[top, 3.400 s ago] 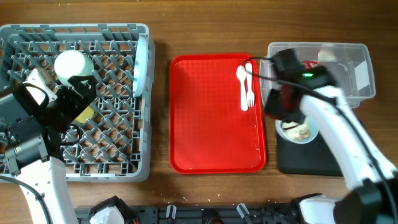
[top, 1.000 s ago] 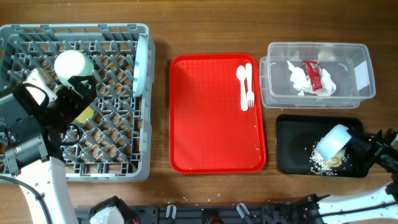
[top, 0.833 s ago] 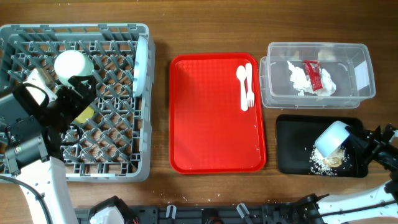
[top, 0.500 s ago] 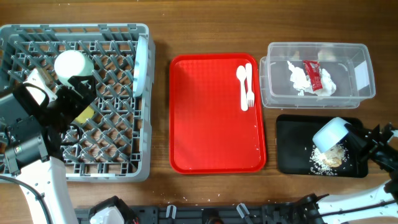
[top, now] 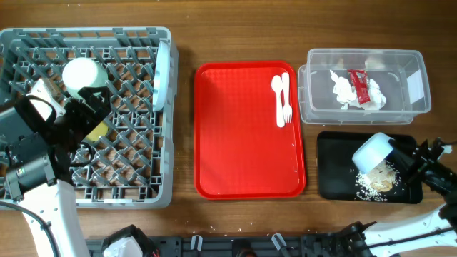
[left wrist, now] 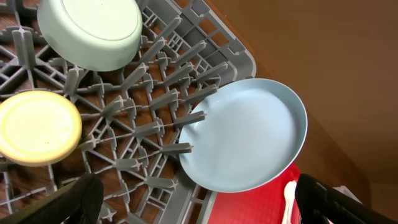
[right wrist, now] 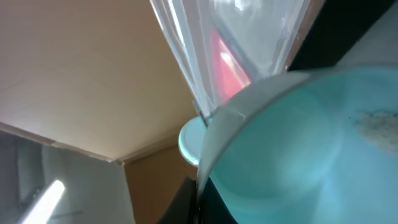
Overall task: Sort waste into correct bins and load items into the dishwasher rack
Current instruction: 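Hold the bowl inverted over the black tray to empty it, then carry the empty blue bowl back and set it on the red tray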
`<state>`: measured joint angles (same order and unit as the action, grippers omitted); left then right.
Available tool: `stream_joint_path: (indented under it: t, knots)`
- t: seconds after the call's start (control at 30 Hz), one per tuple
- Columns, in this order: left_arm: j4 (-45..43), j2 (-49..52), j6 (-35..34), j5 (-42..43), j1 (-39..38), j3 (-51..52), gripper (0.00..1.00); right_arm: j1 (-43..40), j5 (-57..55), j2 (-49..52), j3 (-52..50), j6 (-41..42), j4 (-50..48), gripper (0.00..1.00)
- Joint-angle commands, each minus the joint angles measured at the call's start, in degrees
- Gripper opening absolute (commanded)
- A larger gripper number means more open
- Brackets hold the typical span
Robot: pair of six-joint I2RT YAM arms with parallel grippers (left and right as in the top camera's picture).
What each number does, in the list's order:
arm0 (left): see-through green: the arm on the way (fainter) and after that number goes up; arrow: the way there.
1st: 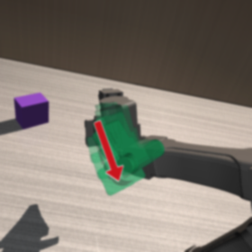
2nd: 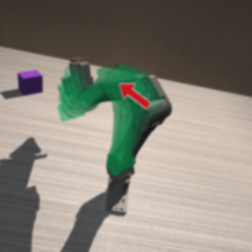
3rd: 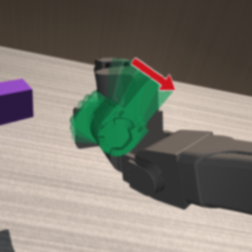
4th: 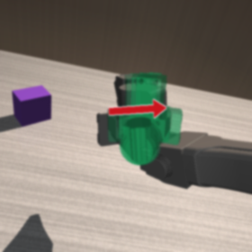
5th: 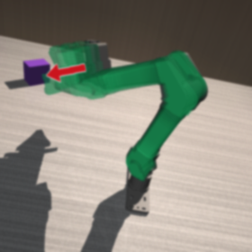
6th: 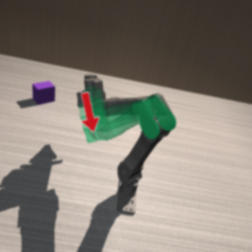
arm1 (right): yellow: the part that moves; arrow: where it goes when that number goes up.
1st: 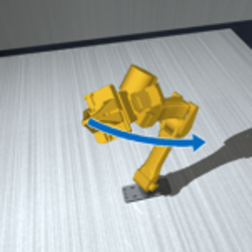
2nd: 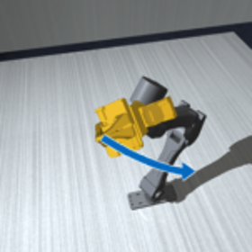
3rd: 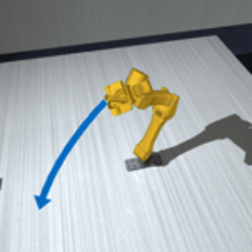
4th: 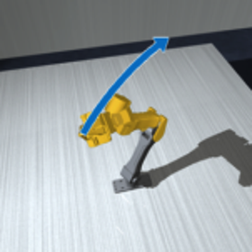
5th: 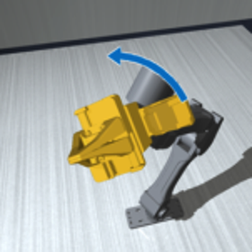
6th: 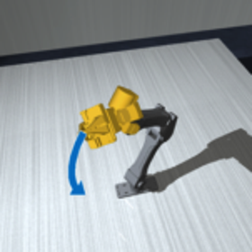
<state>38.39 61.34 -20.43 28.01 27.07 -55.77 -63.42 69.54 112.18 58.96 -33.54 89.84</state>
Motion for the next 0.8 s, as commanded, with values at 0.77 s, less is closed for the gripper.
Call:
stream_joint_path:
  t: [0.77]
  knots:
    - [-0.2,0.3,0.9,0.9,0.0,-0.2,1.00,2.5,0.3,-6.1,0.1,5.2,2.5,0.04]
